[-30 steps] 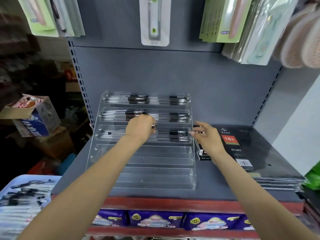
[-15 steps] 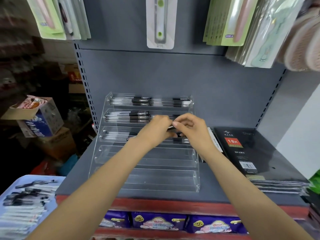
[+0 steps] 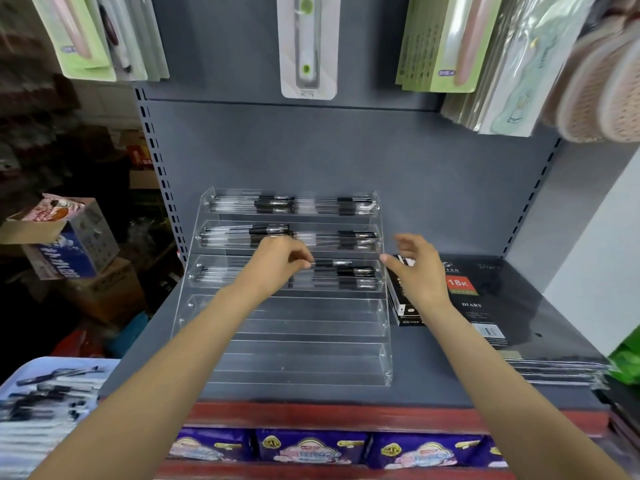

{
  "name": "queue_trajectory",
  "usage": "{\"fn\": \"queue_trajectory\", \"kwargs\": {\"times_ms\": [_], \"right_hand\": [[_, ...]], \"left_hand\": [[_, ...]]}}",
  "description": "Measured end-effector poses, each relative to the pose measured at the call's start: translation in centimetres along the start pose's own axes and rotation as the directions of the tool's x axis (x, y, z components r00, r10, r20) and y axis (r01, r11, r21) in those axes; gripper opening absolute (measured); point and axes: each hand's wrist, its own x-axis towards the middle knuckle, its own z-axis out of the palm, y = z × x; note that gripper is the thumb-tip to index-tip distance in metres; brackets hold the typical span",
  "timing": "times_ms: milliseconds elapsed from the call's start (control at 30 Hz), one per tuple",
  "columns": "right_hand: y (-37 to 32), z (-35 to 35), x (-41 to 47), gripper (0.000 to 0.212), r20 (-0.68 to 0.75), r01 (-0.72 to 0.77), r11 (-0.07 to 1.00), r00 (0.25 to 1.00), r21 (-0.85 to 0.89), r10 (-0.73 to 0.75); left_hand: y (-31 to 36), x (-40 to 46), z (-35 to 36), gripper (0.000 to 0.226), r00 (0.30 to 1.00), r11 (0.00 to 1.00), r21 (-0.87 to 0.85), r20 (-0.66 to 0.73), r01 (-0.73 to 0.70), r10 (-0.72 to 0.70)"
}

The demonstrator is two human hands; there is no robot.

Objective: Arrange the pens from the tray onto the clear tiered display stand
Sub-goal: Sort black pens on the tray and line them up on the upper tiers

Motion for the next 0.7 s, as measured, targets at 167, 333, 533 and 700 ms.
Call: {"fn": "queue_trajectory", "kwargs": {"times_ms": [167,333,533,700], "right_hand": [[0.3,0.2,-0.4,0.046,0.183,-0.098,0.994,0.979,0.053,0.087],[0.0,0.1,-0.7,0.043,0.177,-0.059,0.996,0.983,0.062,0.047],[-0.2,0.1,-0.7,0.041,0.165,-0.049,0.999,0.985,0.016,0.046],[-0.7,0.8,-1.6,0.035,0.059,0.062,0.988,0.997,-0.143,-0.054]], "left_hand": [[0.8,0.8,1.4,0.012,1.0,0.998,0.06,0.028,0.009,-0.01],[1.7,1.3,2.4,0.015,0.997,0.988,0.155,0.072,0.009,-0.02],[2.2,1.7,2.5,0.016,0.997,0.977,0.213,0.07,0.025,-0.041],[1.2,0.9,2.2,0.017,0.998,0.998,0.028,0.006,0.058,-0.058]]}}
